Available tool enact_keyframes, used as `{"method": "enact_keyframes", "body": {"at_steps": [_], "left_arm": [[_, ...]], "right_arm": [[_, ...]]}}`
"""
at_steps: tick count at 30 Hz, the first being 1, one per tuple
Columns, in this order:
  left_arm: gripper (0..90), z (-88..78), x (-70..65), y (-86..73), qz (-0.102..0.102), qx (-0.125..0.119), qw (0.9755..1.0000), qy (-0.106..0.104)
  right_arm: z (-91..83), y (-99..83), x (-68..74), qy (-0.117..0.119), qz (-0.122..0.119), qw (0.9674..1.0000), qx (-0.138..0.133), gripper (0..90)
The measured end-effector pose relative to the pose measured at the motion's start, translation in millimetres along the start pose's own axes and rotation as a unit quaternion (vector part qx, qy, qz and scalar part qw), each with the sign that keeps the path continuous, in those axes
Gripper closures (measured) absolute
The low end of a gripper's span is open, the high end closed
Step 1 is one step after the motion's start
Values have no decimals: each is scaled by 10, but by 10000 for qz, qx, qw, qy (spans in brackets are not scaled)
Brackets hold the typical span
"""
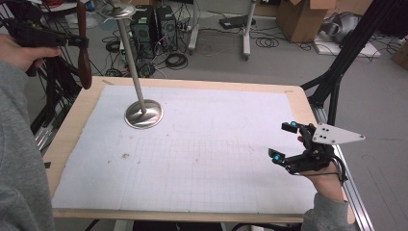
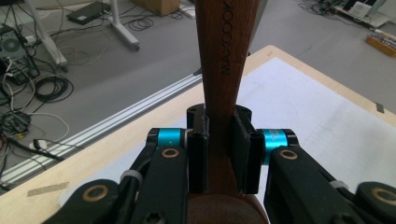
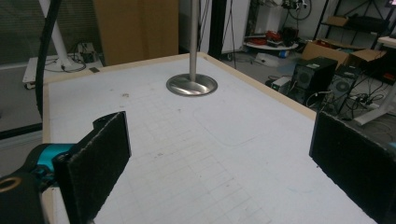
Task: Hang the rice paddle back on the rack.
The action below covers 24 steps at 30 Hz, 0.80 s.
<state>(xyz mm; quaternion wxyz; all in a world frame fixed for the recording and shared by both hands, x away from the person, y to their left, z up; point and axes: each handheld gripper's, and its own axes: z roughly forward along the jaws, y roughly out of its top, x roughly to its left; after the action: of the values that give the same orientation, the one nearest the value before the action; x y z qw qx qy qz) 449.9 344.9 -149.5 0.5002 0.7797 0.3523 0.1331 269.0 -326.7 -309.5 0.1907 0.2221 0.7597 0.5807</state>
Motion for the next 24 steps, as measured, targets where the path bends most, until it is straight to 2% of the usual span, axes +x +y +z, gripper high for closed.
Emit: {"method": "enact_keyframes", "body": {"at_steps": [5,15,24], "left_arm": [[776,33,11,-7,-28,88,10000,-25],[776,66,40,-6,-81,25,9999,-96],[777,119,32,1,-48,-28,9999,-160]], "right_arm": [[-15,-1,-7,-19,4,10000,-22,40],[-39,-18,-27,-83,65,9999,-58,40],[-41,-26,-39,-116,75,9999,-30,40]]}}
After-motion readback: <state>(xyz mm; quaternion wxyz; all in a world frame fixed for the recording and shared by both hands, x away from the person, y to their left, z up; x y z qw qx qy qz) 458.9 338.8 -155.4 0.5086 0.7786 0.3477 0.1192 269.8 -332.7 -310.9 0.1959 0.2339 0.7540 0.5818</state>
